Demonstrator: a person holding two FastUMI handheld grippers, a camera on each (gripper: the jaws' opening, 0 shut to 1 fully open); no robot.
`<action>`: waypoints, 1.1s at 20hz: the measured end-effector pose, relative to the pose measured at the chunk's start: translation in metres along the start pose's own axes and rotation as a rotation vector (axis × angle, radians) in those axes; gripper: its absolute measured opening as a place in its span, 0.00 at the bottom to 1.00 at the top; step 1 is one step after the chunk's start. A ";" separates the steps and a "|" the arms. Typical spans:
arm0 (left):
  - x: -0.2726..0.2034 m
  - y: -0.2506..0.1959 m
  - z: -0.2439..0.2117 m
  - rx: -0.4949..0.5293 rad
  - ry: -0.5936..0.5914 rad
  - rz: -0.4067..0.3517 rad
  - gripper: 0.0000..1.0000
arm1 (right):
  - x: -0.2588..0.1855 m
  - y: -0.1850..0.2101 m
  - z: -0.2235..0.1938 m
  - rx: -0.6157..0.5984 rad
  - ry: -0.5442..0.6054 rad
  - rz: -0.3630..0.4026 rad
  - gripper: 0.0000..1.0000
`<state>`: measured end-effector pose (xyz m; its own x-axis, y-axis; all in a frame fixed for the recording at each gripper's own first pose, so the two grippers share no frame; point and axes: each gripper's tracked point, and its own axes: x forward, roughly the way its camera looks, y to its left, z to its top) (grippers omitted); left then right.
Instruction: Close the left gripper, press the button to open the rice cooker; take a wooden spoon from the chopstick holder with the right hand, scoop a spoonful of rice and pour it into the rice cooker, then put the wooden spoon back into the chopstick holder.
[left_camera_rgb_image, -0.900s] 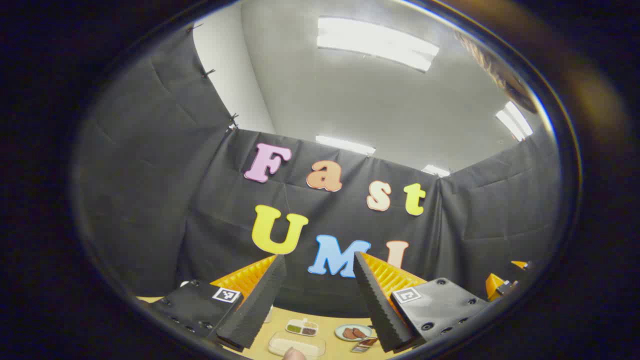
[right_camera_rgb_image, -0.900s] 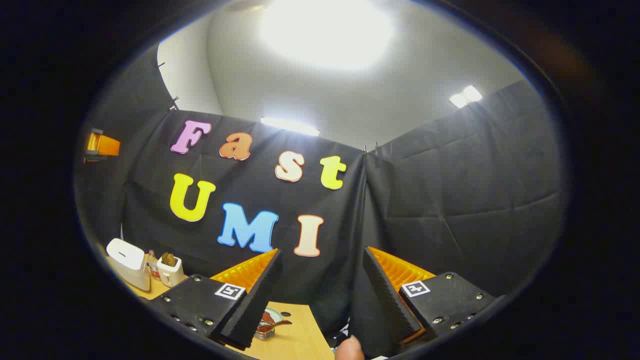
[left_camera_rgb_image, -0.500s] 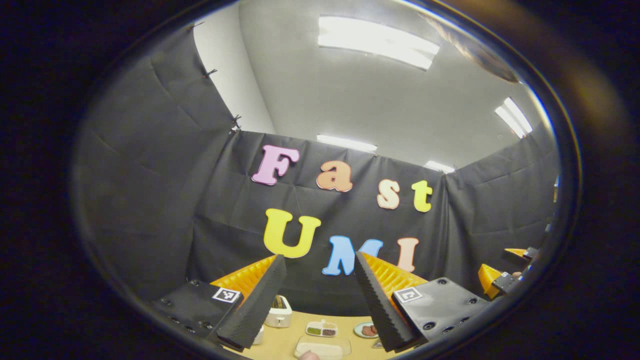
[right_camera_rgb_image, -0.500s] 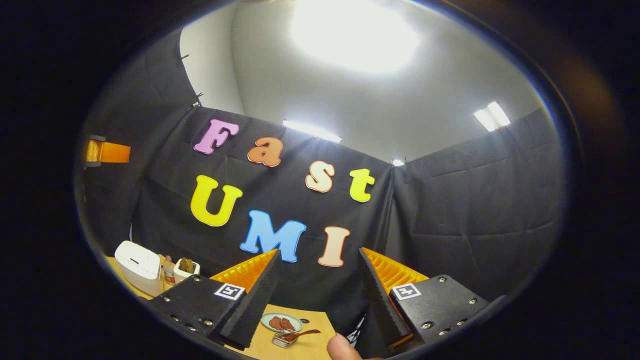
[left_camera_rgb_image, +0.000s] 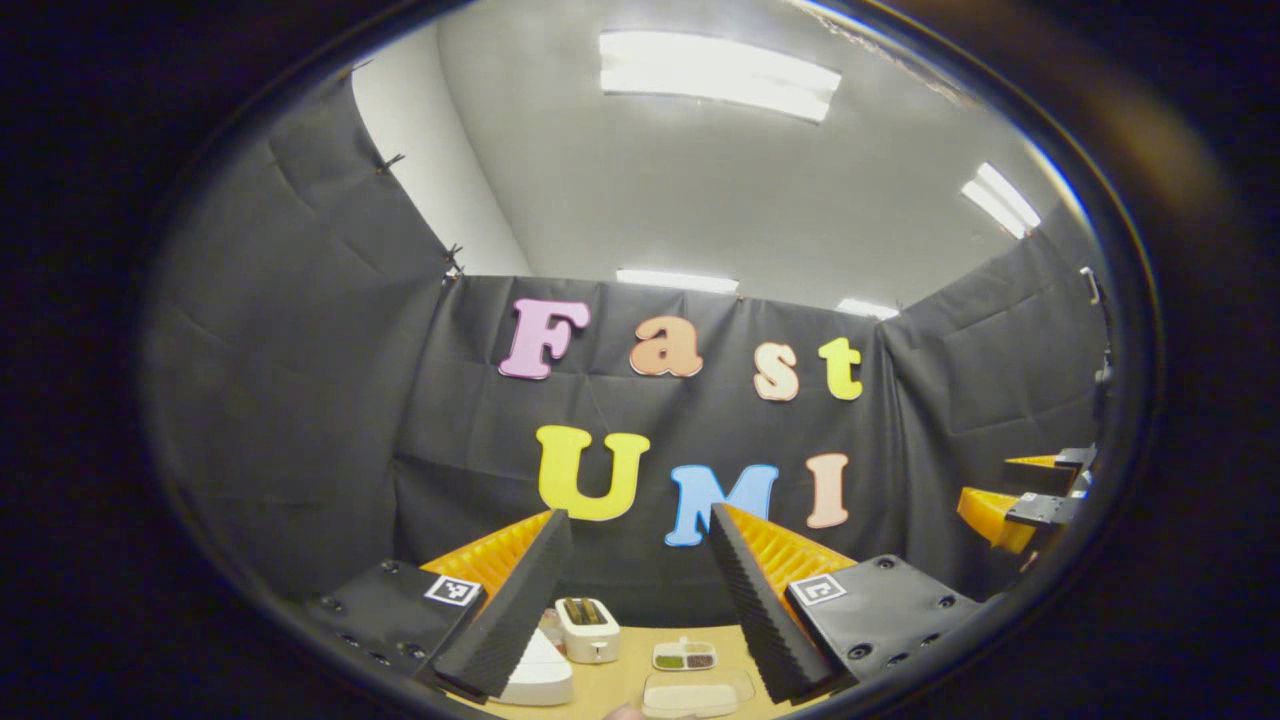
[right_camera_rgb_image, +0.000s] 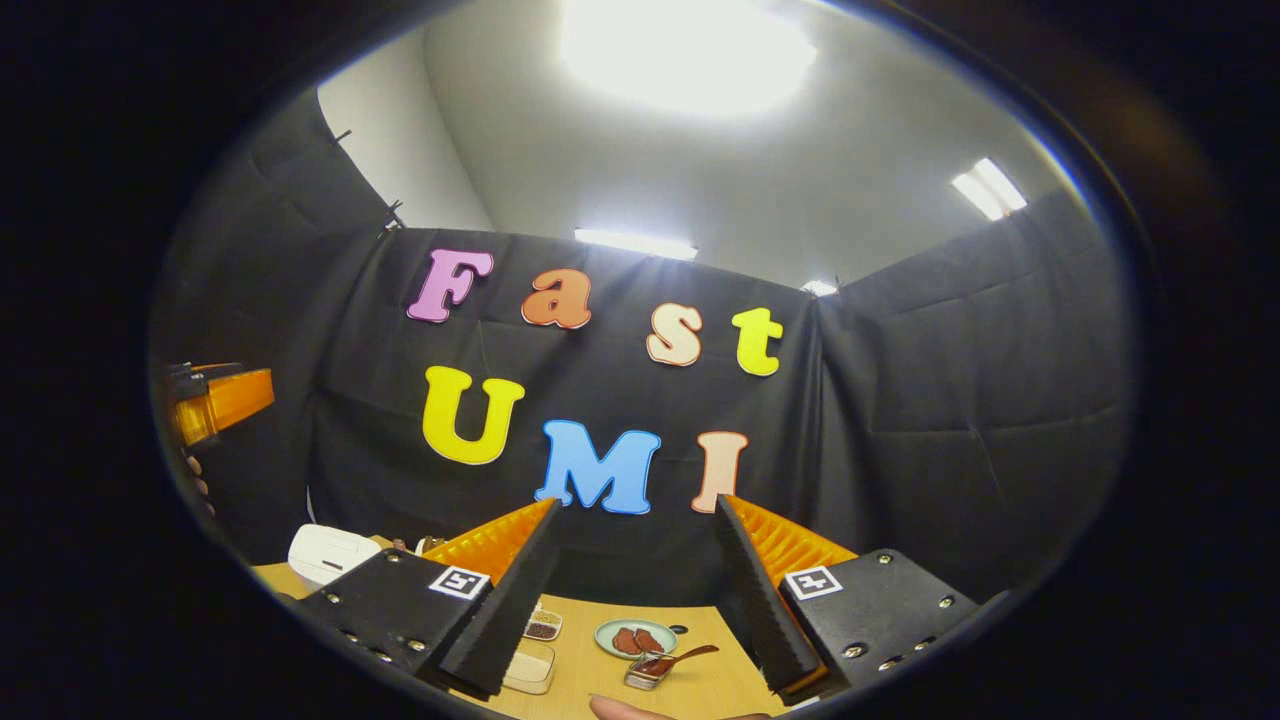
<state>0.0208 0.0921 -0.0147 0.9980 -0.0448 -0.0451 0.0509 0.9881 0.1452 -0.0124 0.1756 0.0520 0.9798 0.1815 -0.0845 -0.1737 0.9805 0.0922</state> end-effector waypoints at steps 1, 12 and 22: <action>0.003 -0.003 -0.002 0.008 0.005 -0.009 0.92 | 0.000 -0.002 -0.001 0.007 0.006 -0.004 0.92; 0.025 -0.101 -0.002 0.031 0.002 -0.216 0.93 | -0.013 -0.045 0.005 0.003 0.007 -0.119 0.92; 0.014 -0.143 -0.015 -0.003 0.037 -0.320 0.95 | -0.010 -0.038 0.004 0.029 0.056 -0.105 0.95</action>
<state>0.0264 -0.0474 -0.0512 0.9292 -0.3480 -0.1241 0.3618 0.9251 0.1149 -0.0149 0.1363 0.0537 0.9851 0.0829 -0.1506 -0.0668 0.9918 0.1088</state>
